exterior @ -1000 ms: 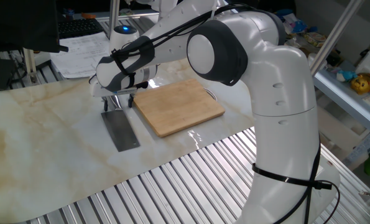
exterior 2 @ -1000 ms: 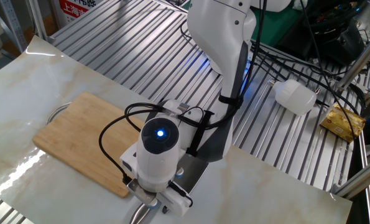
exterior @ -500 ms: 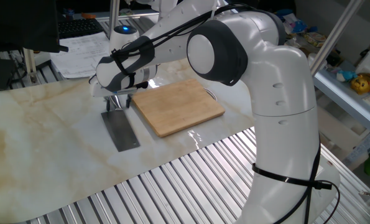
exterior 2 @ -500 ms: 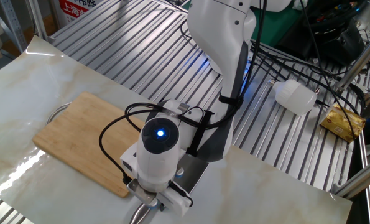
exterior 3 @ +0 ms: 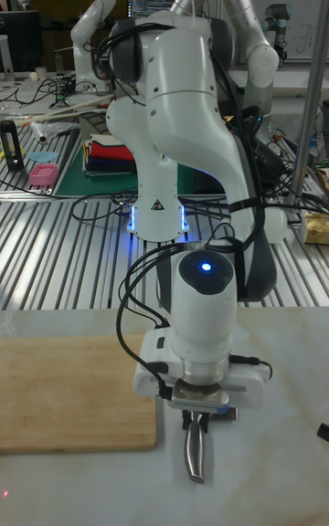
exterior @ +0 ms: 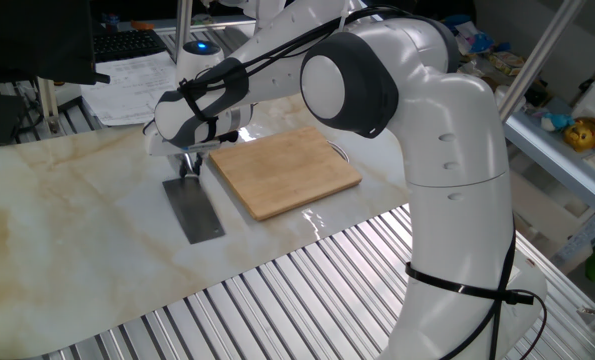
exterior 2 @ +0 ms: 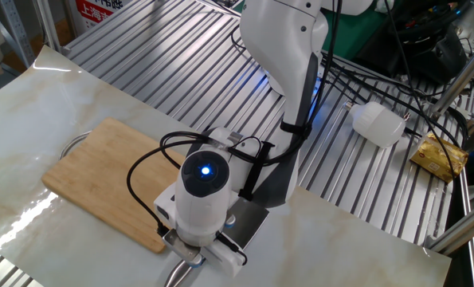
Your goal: Put the knife on the cutting board
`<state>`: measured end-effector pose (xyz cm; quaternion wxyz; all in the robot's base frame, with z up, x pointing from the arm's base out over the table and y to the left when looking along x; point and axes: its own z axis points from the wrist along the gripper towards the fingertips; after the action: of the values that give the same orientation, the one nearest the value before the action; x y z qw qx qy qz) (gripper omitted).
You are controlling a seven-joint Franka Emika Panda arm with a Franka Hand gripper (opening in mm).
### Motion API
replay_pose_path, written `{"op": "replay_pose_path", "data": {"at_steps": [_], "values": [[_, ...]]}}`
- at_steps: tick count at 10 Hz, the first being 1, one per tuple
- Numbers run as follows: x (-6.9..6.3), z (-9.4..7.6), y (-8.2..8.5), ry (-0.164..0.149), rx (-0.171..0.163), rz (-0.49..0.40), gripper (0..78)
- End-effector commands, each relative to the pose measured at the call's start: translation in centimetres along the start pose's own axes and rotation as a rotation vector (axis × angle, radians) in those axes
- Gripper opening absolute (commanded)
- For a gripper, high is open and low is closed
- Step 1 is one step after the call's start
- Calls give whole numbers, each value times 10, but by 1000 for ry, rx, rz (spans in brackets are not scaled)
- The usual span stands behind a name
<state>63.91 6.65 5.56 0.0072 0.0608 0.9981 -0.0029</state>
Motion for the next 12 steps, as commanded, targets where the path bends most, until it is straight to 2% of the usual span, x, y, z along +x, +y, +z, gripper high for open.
{"op": "replay_pose_path", "data": {"at_steps": [1,6,7,9,12], "values": [[-1,-1,0,-3,-1,1,12],[-1,-1,0,-3,-1,1,12],[-3,-19,-4,100,-15,-3,12],[-3,-29,-5,112,-7,4,12],[-2,-35,-4,125,1,8,12]]}}
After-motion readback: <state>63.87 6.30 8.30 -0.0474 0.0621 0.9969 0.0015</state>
